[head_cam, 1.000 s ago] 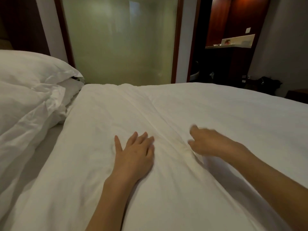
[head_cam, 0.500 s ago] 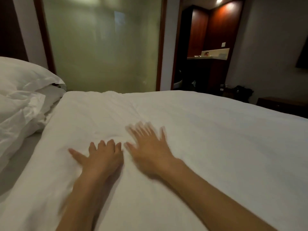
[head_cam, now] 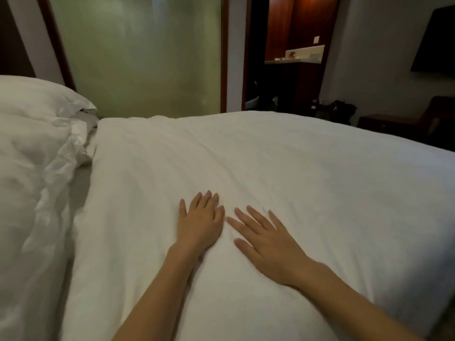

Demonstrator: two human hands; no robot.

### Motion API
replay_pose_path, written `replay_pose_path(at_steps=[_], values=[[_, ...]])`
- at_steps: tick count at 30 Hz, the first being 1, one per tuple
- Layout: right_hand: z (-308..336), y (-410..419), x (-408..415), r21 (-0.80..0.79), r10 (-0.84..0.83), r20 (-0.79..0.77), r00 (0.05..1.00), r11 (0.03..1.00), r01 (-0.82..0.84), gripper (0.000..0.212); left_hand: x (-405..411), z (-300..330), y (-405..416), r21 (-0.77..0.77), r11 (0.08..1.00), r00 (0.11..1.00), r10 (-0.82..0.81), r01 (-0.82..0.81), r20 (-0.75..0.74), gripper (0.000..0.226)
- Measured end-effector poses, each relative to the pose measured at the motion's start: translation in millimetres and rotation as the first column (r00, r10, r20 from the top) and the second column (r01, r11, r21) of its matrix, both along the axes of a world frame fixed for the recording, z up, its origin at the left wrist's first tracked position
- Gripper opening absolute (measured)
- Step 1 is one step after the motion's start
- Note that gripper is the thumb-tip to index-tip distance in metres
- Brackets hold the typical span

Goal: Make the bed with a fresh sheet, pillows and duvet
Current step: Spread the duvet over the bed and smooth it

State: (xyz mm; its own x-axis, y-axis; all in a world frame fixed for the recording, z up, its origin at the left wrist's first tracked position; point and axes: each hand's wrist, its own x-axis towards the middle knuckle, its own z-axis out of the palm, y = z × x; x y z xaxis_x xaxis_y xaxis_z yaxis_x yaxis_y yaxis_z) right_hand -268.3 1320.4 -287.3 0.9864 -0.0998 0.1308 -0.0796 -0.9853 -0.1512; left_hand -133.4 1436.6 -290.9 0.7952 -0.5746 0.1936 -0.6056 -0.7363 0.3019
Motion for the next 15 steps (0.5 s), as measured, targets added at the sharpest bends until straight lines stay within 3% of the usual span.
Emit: replay_pose_path(at_steps=[3,5,8,10,11,15], values=[[-25.5,-10.3,-52.4,-0.022,-0.167,-0.003,0.986,0.986,0.167,0.073,-18.0,-6.3,15.8,-0.005,0.999,0.998,-0.050,0.050,0.025,0.051],[-18.7,-16.2,-73.1,-0.122,-0.324,-0.025,0.946,0.940,0.319,0.081,-28.4,-9.4,18.9,-0.012,0.997,0.996,-0.071,0.072,0.061,0.051],[6.1,-2.5,-66.7,-0.340,-0.423,0.144,0.895,0.828,0.446,0.050,-28.7,-7.6,14.1,-0.016,0.997,0.994,-0.075,0.076,0.083,0.050],[7.6,16.4,-50.6,-0.232,-0.362,0.335,0.870,0.863,0.449,0.035,-26.1,-5.9,11.3,-0.019,0.996,0.993,-0.081,0.082,0.086,0.048],[1.2,27.1,-45.2,-0.143,-0.337,0.358,0.871,0.902,0.408,0.038,-24.9,-6.7,10.9,-0.020,0.996,0.993,-0.085,0.087,0.086,0.048],[-42.4,51.3,-55.6,-0.016,-0.269,0.294,0.917,0.958,0.286,0.063,-18.1,-9.8,14.5,-0.008,0.993,0.989,-0.114,0.115,0.090,0.051]])
